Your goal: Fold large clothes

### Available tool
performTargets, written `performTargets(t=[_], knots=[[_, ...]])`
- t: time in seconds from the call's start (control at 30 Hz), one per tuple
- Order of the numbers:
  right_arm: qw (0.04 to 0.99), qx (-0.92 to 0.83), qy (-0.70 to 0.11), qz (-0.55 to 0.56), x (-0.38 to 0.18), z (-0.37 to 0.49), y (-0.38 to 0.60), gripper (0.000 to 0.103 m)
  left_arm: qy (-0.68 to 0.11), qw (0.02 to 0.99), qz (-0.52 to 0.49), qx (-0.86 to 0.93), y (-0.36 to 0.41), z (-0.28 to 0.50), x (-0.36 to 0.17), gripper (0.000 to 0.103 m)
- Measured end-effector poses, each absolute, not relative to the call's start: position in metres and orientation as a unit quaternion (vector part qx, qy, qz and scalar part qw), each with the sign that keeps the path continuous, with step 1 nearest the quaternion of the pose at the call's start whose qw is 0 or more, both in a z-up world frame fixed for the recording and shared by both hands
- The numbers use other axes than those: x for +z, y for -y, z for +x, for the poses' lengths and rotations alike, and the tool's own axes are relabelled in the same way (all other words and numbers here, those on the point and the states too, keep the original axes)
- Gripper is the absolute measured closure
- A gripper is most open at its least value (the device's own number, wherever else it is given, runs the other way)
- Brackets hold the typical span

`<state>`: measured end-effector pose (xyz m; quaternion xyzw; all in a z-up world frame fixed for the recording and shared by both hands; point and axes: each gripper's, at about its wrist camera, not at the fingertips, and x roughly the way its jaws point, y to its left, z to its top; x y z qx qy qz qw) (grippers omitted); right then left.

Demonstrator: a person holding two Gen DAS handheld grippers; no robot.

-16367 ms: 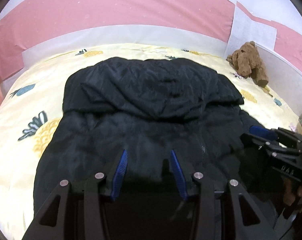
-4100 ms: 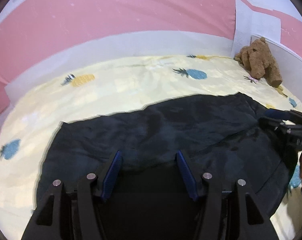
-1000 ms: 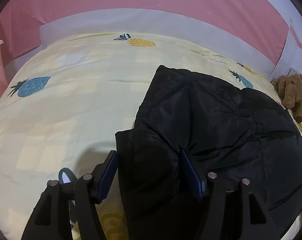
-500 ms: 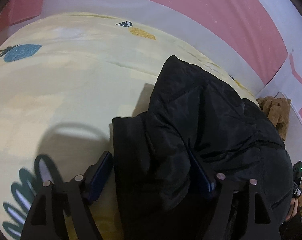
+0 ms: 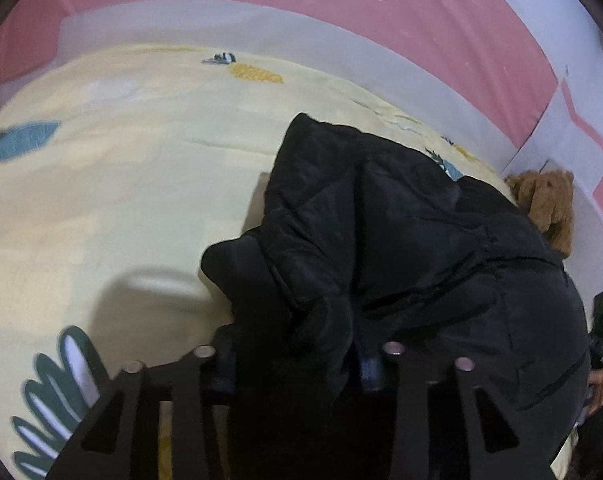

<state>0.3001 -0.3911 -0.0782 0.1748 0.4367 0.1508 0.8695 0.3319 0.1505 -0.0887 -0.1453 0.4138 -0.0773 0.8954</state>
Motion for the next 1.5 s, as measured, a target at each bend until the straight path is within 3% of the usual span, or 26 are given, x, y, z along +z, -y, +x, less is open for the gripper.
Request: performTargets(t=[0.07, 0.17, 0.53, 0.87, 1.17, 1.37, 1.5], knots=[[0.873, 0.148, -0.431, 0.175, -0.069, 0.29, 0.393, 0.078, -0.41, 0.899, -0.139, -0.069, -0.148, 0.325, -0.077, 0.076], [0.881, 0.143, -0.416, 0.174, -0.048, 0.277, 0.393, 0.08, -0.396, 0.906, -0.136, -0.059, -0.149, 0.313, -0.056, 0.079], [0.9, 0.146, -0.376, 0.166, 0.003, 0.246, 0.397, 0.08, -0.356, 0.926, -0.11, -0.068, -0.143, 0.282, 0.011, 0.08], [0.913, 0.114, -0.355, 0.165, 0.03, 0.265, 0.443, 0.08, -0.337, 0.931, -0.109, -0.086, -0.103, 0.315, 0.039, 0.08], [0.908, 0.067, -0.375, 0.173, -0.003, 0.319, 0.499, 0.08, -0.346, 0.925, -0.106, -0.112, -0.044, 0.374, 0.02, 0.081], [0.892, 0.054, -0.406, 0.191, -0.058, 0.339, 0.523, 0.075, -0.382, 0.913, -0.105, -0.098, -0.018, 0.404, -0.041, 0.08], [0.895, 0.052, -0.405, 0.18, -0.061, 0.339, 0.519, 0.071, -0.392, 0.908, -0.113, -0.09, -0.023, 0.406, -0.068, 0.077]])
